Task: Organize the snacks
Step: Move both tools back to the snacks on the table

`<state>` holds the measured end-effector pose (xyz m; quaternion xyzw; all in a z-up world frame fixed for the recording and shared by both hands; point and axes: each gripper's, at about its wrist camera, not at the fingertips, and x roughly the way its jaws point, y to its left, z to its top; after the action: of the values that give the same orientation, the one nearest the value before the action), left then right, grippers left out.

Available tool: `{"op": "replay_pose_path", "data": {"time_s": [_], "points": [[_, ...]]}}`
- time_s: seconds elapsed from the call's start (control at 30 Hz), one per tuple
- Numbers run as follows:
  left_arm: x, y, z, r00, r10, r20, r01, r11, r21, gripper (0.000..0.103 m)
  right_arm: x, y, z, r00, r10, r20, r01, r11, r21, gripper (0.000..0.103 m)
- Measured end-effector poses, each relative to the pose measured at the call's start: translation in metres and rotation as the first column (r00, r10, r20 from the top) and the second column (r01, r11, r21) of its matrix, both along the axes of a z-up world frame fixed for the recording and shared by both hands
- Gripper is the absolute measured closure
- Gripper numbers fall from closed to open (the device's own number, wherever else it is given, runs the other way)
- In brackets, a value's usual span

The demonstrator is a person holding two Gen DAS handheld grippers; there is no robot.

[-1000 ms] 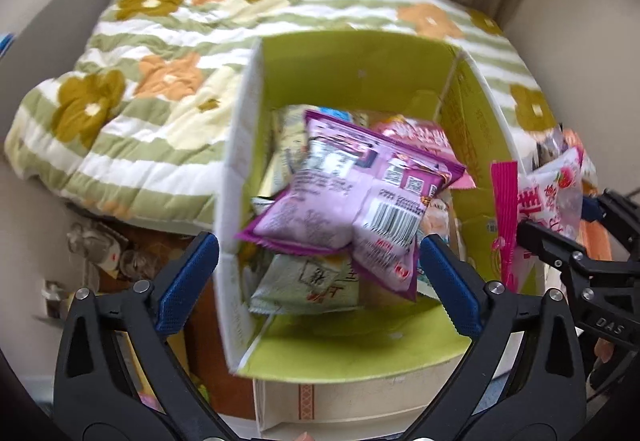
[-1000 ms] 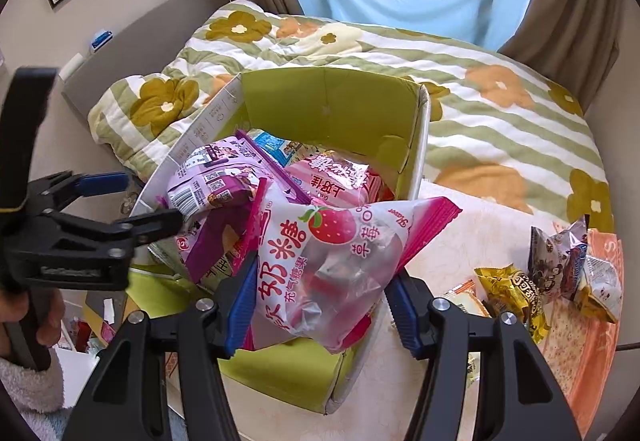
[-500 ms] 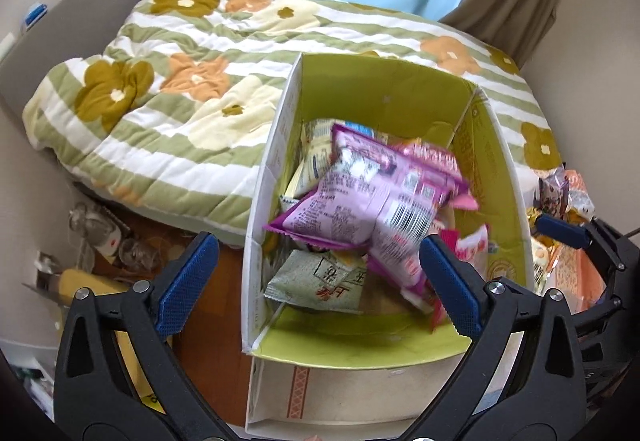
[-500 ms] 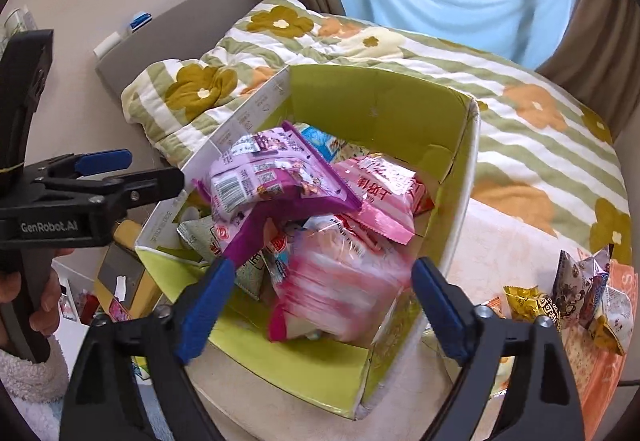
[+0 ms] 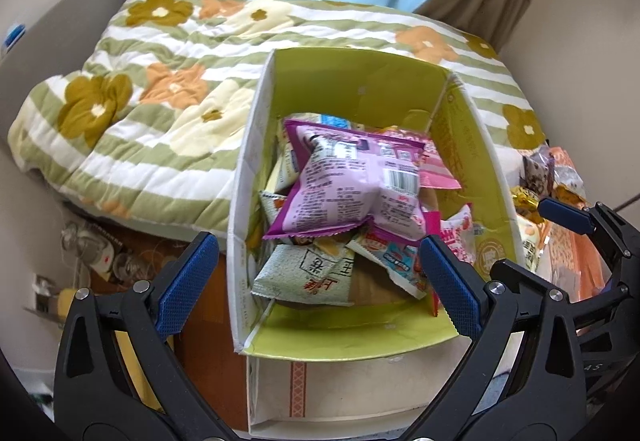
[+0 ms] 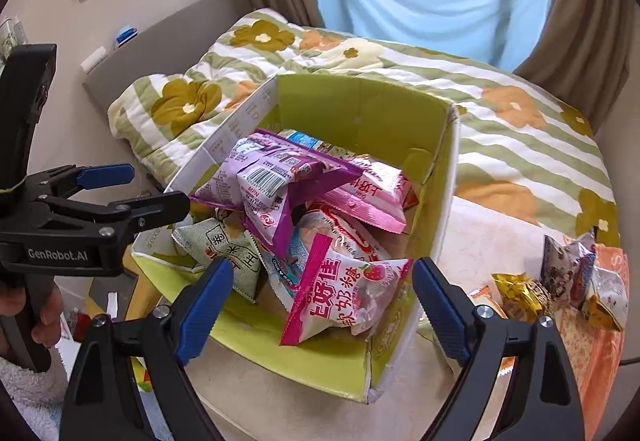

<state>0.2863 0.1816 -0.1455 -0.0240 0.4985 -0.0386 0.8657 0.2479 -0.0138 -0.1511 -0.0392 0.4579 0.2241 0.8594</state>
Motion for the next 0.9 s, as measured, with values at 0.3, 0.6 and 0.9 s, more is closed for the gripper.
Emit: {"op": "replay_pose_path", "data": {"time_s": [0.3, 0.6, 0.9], "points": [[0.001, -0.045, 0.012, 0.984, -0.173, 0.05, 0.175, 0.984, -0.035, 0.003, -0.027, -0.041, 0.026, 0.984, -0.169, 0.048, 0.169, 0.986, 0.004, 0.014], [-0.011, -0.124, 0.023, 0.943, -0.323, 0.076, 0.325, 0.945, -0.02, 0.003, -0.044, -0.121, 0.045, 0.945, -0.316, 0.081, 0.318, 0.948, -0.019, 0.014], [-0.025, -0.216, 0.015, 0.933, -0.356, 0.041, 0.356, 0.934, 0.012, 0.003, -0.02, -0.206, 0.038, 0.961, -0.276, 0.008, 0.276, 0.961, 0.002, 0.014]]}}
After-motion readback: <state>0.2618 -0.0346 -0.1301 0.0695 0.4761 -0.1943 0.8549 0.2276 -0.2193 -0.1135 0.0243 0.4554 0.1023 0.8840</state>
